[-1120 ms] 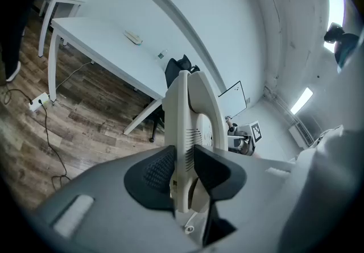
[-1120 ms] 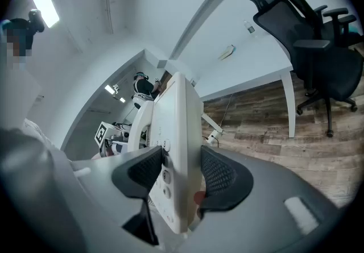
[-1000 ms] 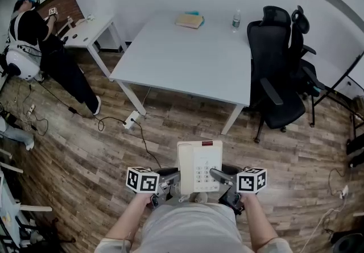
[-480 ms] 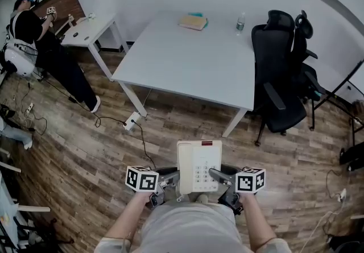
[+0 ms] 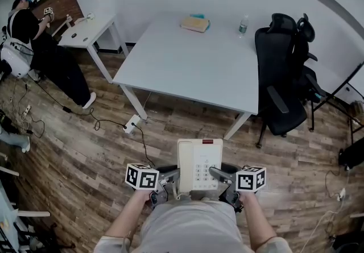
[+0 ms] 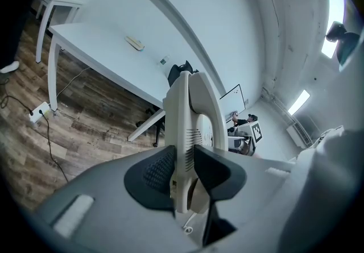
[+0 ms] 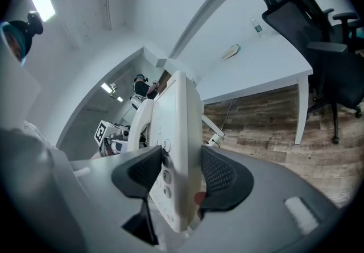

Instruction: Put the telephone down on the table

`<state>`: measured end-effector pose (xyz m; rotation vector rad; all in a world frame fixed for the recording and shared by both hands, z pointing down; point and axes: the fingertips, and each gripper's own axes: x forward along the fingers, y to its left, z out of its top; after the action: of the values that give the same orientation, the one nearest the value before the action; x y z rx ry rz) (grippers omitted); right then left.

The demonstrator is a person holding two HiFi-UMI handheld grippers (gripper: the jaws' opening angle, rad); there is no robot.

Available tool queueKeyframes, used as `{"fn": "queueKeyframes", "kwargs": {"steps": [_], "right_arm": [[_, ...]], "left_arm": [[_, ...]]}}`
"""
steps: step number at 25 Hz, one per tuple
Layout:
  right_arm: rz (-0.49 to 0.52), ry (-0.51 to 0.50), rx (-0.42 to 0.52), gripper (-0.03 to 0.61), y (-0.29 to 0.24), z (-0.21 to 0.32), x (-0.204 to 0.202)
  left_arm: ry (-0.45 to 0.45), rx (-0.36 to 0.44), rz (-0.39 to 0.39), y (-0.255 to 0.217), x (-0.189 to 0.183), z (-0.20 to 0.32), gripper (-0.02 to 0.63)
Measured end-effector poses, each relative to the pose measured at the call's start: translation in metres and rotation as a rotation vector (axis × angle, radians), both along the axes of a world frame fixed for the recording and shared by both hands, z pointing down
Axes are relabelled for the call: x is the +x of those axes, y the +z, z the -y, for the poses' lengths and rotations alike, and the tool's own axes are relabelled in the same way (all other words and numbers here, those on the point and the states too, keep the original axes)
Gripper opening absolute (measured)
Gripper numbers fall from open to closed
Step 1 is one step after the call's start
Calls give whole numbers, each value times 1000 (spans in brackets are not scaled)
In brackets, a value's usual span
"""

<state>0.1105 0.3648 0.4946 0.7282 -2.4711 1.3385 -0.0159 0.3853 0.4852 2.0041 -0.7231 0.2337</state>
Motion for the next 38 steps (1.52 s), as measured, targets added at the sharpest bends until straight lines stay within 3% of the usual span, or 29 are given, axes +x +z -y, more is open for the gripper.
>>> {"fn": "queueKeyframes", "kwargs": {"steps": [7, 18, 38], "right_arm": [[2, 17, 14, 222, -4, 11, -22], [-3, 22, 18, 222, -4, 34, -29], [10, -7, 18, 222, 4, 159, -40]], "left_arm": [[12, 13, 0, -4, -23, 13, 126], [22, 6, -17, -2, -28, 36, 126], [-8, 3, -15, 5, -39, 156, 126]]}}
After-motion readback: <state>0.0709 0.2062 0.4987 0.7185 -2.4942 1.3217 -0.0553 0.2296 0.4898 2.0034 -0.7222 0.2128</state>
